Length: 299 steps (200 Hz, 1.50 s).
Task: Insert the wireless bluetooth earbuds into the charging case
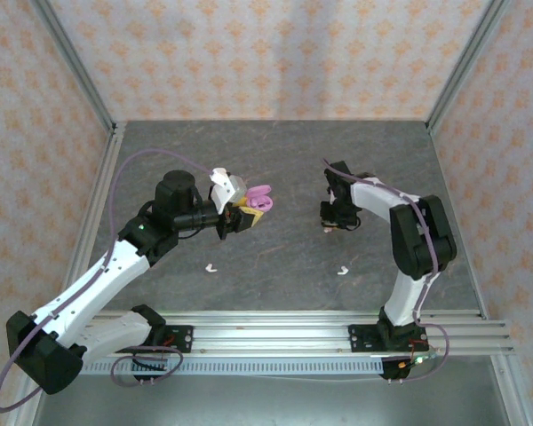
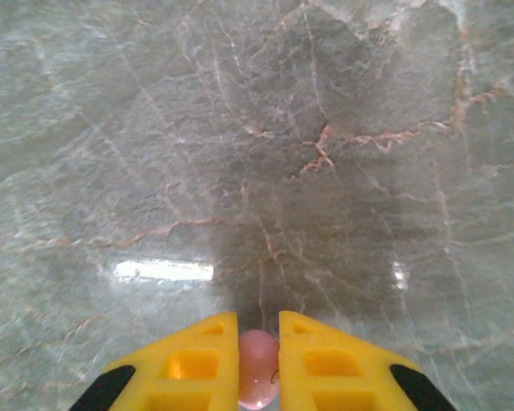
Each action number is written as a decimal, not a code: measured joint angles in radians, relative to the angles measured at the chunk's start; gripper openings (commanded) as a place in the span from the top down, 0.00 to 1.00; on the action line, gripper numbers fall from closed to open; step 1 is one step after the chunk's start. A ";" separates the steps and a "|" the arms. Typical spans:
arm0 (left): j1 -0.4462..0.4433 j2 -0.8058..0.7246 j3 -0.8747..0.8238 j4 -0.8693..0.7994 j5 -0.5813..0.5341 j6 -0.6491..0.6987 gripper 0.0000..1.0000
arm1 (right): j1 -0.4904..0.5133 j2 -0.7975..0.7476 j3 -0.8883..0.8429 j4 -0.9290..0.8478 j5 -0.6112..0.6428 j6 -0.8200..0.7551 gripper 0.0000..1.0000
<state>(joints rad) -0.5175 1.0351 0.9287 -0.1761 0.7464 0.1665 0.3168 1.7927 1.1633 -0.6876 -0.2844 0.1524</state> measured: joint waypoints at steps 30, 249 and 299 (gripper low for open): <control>0.000 0.000 0.000 0.000 0.000 0.000 0.92 | 0.001 -0.135 0.000 -0.036 0.028 0.000 0.87; -0.026 0.016 0.006 0.043 -0.023 -0.032 0.93 | 0.518 -0.556 0.360 -0.106 0.158 0.087 0.96; -0.026 0.022 0.008 0.057 -0.024 -0.039 0.93 | 0.547 -0.518 0.369 -0.101 0.150 0.085 0.96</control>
<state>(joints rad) -0.5438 1.0569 0.9363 -0.1188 0.7227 0.1280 0.8639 1.2743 1.5326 -0.7887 -0.1341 0.2375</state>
